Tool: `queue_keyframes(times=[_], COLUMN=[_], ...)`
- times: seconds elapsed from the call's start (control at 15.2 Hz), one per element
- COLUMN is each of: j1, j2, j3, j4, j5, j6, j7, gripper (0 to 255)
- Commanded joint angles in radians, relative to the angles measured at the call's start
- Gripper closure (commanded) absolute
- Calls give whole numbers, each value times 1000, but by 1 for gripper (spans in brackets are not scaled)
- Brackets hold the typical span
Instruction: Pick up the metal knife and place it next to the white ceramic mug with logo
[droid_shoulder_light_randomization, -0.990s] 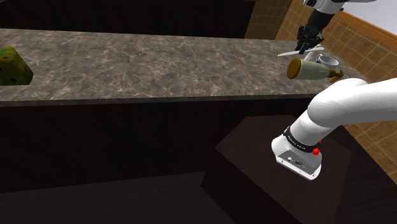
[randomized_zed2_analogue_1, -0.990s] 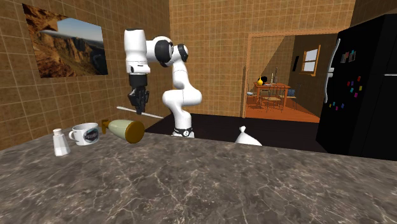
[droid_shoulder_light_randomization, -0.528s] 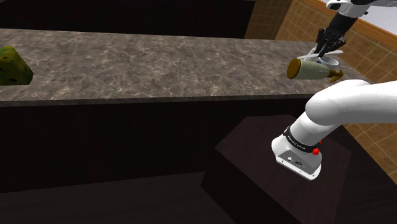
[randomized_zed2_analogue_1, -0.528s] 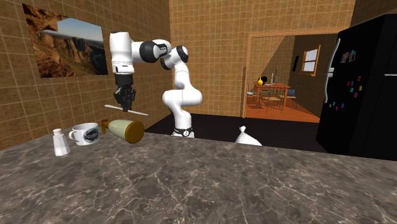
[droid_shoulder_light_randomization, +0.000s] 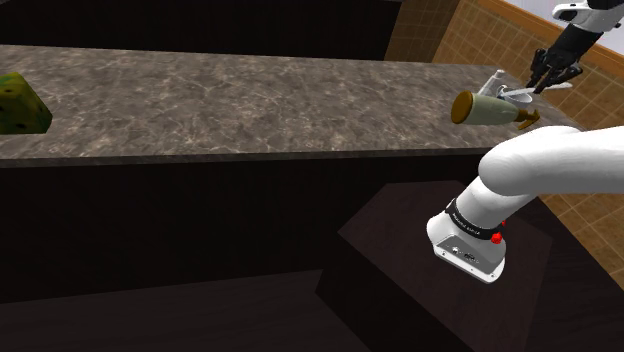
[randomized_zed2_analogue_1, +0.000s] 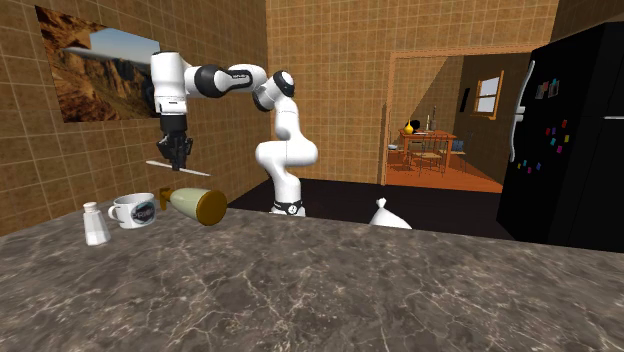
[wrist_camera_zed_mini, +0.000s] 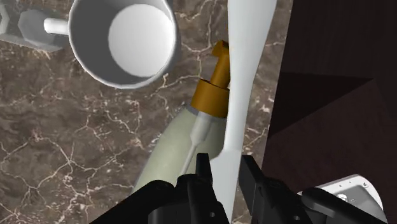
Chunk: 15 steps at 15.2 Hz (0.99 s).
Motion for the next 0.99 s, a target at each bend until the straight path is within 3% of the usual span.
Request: queue_keyframes(times=[0.0,0.46,0.92], j1=[-4,43,180], j2=[10,71,129], j3=[-53,-237,-470], j4=[33,195,407], j5=[-24,-68,-88], j6=[2,2,-6], j7=[-55,-227,-391], gripper=[255,255,255])
